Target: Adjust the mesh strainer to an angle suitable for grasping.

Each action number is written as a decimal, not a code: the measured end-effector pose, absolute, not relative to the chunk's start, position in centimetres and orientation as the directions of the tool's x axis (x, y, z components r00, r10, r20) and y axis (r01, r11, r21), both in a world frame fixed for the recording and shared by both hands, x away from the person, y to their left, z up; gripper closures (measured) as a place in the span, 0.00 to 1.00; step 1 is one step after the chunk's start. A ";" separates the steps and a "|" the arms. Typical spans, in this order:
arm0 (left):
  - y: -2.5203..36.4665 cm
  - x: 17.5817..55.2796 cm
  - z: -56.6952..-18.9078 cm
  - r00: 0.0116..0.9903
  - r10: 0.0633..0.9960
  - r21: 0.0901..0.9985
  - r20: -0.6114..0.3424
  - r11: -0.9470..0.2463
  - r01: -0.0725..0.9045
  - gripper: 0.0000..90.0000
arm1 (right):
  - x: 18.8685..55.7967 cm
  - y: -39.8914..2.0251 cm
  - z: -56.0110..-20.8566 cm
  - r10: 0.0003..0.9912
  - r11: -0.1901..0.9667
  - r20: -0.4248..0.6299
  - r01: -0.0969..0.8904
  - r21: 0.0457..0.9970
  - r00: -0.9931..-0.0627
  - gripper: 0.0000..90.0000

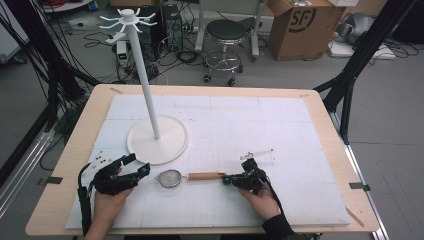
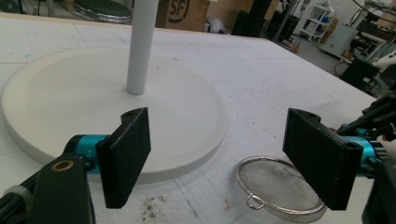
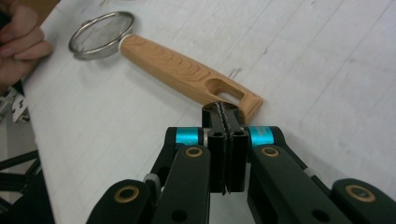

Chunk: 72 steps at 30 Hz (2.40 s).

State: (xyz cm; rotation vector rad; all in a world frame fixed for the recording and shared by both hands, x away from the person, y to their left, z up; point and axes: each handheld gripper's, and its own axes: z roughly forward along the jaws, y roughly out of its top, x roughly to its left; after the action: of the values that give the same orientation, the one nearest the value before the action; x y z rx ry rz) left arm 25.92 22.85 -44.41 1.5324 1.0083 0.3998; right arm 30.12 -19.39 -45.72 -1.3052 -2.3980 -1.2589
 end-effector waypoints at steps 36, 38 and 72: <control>22.8 26.0 -44.6 0.569 0.774 0.926 -0.278 0.060 0.372 0.27 | 35.9 -20.1 -46.0 0.679 0.154 0.537 0.812 0.563 -0.501 1.00; 22.8 26.0 -44.6 0.568 0.774 0.926 -0.280 0.061 0.373 0.27 | 36.0 -20.0 -46.1 0.678 0.149 0.537 0.810 0.567 -0.501 1.00; 22.9 26.0 -44.5 0.574 0.770 0.927 -0.280 0.061 0.371 0.27 | 36.4 -13.2 -45.2 0.656 0.181 0.507 0.769 0.613 -0.559 1.00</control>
State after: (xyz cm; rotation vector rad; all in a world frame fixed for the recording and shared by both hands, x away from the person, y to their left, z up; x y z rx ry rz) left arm 25.98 22.90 -44.46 1.5470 1.0004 0.3951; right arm 36.37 -13.24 -45.16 -1.4047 -2.3122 -1.3263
